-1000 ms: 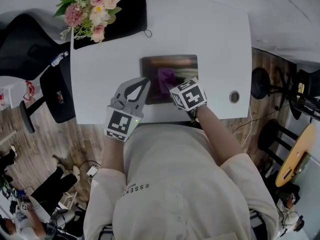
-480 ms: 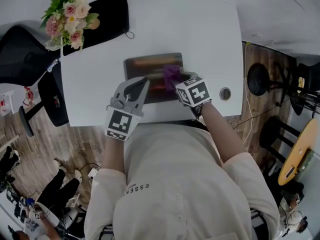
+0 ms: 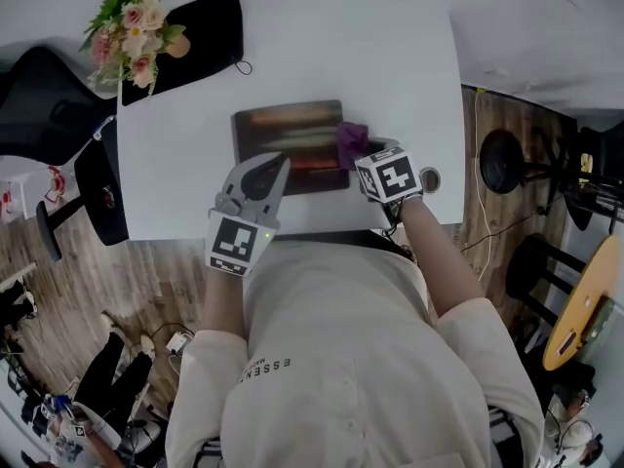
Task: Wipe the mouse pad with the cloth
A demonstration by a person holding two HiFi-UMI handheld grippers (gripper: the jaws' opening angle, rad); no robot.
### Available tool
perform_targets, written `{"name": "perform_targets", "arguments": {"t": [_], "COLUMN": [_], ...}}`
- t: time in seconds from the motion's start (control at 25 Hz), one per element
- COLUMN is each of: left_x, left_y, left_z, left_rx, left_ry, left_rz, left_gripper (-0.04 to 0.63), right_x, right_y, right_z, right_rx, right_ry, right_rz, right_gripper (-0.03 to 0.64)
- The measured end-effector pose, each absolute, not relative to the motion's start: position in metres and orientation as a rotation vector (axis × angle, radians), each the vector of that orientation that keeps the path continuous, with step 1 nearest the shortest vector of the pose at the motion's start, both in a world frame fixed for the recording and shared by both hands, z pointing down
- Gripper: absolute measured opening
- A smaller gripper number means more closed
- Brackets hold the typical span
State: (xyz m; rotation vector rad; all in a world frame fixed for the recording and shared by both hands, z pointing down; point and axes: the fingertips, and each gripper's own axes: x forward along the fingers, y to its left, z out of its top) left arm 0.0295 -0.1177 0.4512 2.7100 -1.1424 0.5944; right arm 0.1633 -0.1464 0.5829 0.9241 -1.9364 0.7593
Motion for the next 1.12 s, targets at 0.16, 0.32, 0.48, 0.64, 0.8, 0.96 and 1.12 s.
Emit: {"name": "perform_targets", "arguments": {"t": [0.16, 0.32, 0.48, 0.64, 0.8, 0.96, 1.12], "left_x": [0.022, 0.008, -0.016, -0.039, -0.072, -0.1, -0.119], "left_y": [-0.115, -0.114, -0.108, -0.098, -0.085, -0.074, -0.059], "left_z": [0.441, 0.435, 0.433, 0.435, 0.439, 0.442, 0.447], "left_rx": [2.717, 2.732, 2.734, 2.704, 2.675, 2.649, 2.615], "left_ry": [-1.171, -1.173, -1.177, -1.185, -1.207, -1.232, -1.248], "left_rz": [0.556, 0.561, 0.558, 0.556, 0.576, 0.576, 0.574], "left_gripper": [0.002, 0.002, 0.002, 0.002, 0.002, 0.002, 0.002], "right_x": [0.17, 0.152, 0.118, 0.083, 0.038, -0.004, -0.039], "right_y": [-0.145, -0.137, -0.127, -0.112, -0.092, -0.078, -0.064], "right_z": [0.572, 0.557, 0.545, 0.542, 0.545, 0.551, 0.558], "right_rx": [0.975, 0.988, 0.964, 0.91, 0.84, 0.774, 0.71], "right_ry": [-1.919, -1.957, -1.998, -2.028, -2.051, -2.065, -2.076], "right_rz": [0.71, 0.709, 0.719, 0.738, 0.777, 0.776, 0.769], "right_gripper": [0.1, 0.1, 0.1, 0.1, 0.1, 0.1, 0.1]}}
